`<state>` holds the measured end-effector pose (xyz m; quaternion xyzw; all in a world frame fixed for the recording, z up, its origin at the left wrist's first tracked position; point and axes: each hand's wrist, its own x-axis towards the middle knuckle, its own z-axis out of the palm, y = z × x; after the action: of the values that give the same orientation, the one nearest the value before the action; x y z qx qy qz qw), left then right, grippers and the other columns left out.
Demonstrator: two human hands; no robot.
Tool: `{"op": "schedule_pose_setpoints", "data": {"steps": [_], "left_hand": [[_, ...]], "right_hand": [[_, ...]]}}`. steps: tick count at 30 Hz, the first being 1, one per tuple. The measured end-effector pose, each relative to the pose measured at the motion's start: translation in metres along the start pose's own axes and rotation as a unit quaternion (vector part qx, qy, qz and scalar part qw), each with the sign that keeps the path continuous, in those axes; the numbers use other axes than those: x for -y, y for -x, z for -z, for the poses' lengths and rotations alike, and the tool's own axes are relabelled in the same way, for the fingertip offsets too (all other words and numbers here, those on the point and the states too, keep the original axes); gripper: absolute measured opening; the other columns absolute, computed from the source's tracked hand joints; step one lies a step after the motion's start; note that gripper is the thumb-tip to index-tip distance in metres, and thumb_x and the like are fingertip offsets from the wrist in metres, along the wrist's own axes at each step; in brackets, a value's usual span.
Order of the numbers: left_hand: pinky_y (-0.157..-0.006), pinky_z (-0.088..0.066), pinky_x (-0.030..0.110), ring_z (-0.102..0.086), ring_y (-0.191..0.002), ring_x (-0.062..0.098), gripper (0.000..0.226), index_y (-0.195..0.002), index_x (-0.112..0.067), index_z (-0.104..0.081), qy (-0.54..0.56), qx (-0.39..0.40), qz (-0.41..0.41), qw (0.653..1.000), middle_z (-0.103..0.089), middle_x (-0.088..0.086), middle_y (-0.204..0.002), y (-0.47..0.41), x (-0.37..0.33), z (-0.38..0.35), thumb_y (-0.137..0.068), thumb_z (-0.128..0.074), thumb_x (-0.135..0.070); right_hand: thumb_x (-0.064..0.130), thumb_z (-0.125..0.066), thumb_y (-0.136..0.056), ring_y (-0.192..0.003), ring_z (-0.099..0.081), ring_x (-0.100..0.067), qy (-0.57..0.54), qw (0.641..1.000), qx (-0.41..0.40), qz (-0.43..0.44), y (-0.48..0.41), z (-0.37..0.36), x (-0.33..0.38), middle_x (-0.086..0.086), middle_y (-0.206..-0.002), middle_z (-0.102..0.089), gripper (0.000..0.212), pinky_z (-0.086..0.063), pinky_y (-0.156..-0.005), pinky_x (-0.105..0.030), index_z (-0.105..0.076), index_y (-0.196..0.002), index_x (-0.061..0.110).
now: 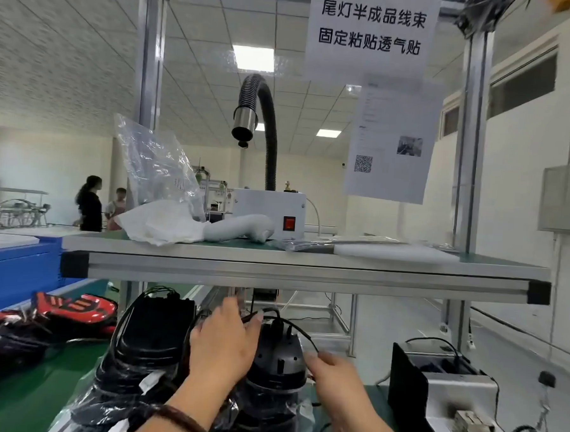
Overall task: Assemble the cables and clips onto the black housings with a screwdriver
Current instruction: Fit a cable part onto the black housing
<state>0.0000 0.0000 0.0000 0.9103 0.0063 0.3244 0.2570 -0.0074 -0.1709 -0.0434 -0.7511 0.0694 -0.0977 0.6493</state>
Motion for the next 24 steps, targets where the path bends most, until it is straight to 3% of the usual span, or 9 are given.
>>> {"op": "schedule_pose_setpoints", "data": {"steps": [2, 5, 8, 10, 12, 15, 18, 20, 24], "left_hand": [[-0.092, -0.044, 0.04, -0.054, -0.112, 0.021, 0.056, -0.127, -0.026, -0.04, 0.003, -0.015, 0.011, 1.0, -0.059, -0.002, -0.12, -0.003, 0.002, -0.005, -0.087, -0.042, -0.065], [-0.1, -0.042, 0.041, -0.057, -0.115, 0.023, 0.066, -0.141, -0.029, -0.033, -0.017, 0.08, 0.022, 0.996, -0.063, -0.001, -0.121, -0.007, 0.009, -0.015, -0.089, -0.032, -0.069], [-0.091, -0.048, 0.035, -0.062, -0.097, 0.02, 0.045, -0.116, -0.027, -0.058, 0.033, 0.139, 0.027, 0.989, -0.068, -0.004, -0.103, -0.002, 0.012, -0.026, -0.097, -0.028, -0.055], [-0.105, -0.037, 0.037, -0.062, -0.099, 0.017, 0.04, -0.111, -0.031, -0.058, 0.005, 0.138, 0.027, 0.99, -0.069, -0.007, -0.096, 0.007, 0.012, -0.037, -0.1, -0.023, -0.048], [-0.115, -0.017, 0.039, -0.062, -0.102, 0.013, 0.041, -0.115, -0.036, -0.054, -0.033, 0.127, 0.034, 0.991, -0.069, -0.009, -0.091, 0.015, 0.009, -0.045, -0.1, -0.017, -0.046], [-0.117, 0.0, 0.045, -0.062, -0.102, 0.011, 0.042, -0.115, -0.038, -0.053, -0.052, 0.118, 0.035, 0.991, -0.07, -0.01, -0.086, 0.019, 0.007, -0.051, -0.1, -0.015, -0.045], [-0.114, 0.014, 0.051, -0.065, -0.095, 0.01, 0.041, -0.112, -0.037, -0.054, -0.051, 0.113, 0.035, 0.992, -0.068, -0.009, -0.075, 0.021, 0.005, -0.048, -0.1, -0.015, -0.045], [-0.112, 0.018, 0.051, -0.065, -0.095, 0.009, 0.042, -0.116, -0.038, -0.054, -0.037, 0.106, 0.04, 0.993, -0.068, -0.009, -0.074, 0.022, 0.002, -0.046, -0.1, -0.015, -0.045], [-0.111, 0.023, 0.048, -0.063, -0.095, 0.005, 0.044, -0.116, -0.04, -0.056, 0.016, 0.09, 0.026, 0.995, -0.068, -0.013, -0.078, 0.026, -0.008, -0.037, -0.1, -0.015, -0.047]], "right_hand": [[0.032, -0.057, -0.094, -0.117, -0.056, -0.024, 0.012, 1.0, -0.008, -0.022, -0.008, -0.004, 0.0, -0.011, -0.133, -0.057, 0.051, -0.045, -0.093, -0.032, -0.05, -0.136, 0.003], [0.033, -0.056, -0.095, -0.086, -0.063, -0.022, 0.024, 0.997, 0.022, -0.064, -0.017, -0.012, -0.003, -0.014, -0.106, -0.069, 0.04, -0.045, -0.072, -0.029, -0.065, -0.113, -0.001], [0.033, -0.057, -0.094, -0.064, -0.053, -0.024, 0.012, 0.995, 0.014, -0.094, -0.022, -0.02, -0.004, -0.017, -0.081, -0.064, 0.043, -0.036, -0.064, -0.031, -0.066, -0.098, -0.009], [0.035, -0.057, -0.094, -0.073, -0.06, -0.029, 0.008, 0.994, 0.012, -0.106, -0.026, -0.025, -0.006, -0.018, -0.085, -0.066, 0.041, -0.045, -0.071, -0.036, -0.064, -0.097, -0.005], [0.031, -0.058, -0.094, -0.092, -0.066, -0.036, -0.017, 0.993, 0.015, -0.12, -0.03, -0.028, -0.006, -0.021, -0.1, -0.069, 0.039, -0.053, -0.088, -0.044, -0.062, -0.107, -0.005], [0.018, -0.06, -0.094, -0.086, -0.07, -0.037, -0.087, 0.985, 0.022, -0.147, -0.035, -0.028, -0.007, -0.024, -0.091, -0.072, 0.027, -0.055, -0.087, -0.051, -0.064, -0.103, -0.007], [0.016, -0.06, -0.094, -0.064, -0.072, -0.029, -0.119, 0.981, 0.025, -0.153, -0.038, -0.027, -0.011, -0.017, -0.074, -0.073, 0.022, -0.059, -0.058, -0.035, -0.066, -0.097, -0.005], [0.014, -0.057, -0.095, -0.05, -0.069, -0.025, -0.158, 0.975, 0.016, -0.155, -0.036, -0.027, -0.011, -0.015, -0.064, -0.071, 0.02, -0.05, -0.04, -0.025, -0.065, -0.093, -0.004], [0.021, -0.056, -0.097, -0.046, -0.066, -0.025, -0.204, 0.968, 0.003, -0.143, -0.034, -0.025, -0.012, -0.013, -0.065, -0.072, 0.024, -0.045, -0.042, -0.024, -0.067, -0.095, 0.0]]}}
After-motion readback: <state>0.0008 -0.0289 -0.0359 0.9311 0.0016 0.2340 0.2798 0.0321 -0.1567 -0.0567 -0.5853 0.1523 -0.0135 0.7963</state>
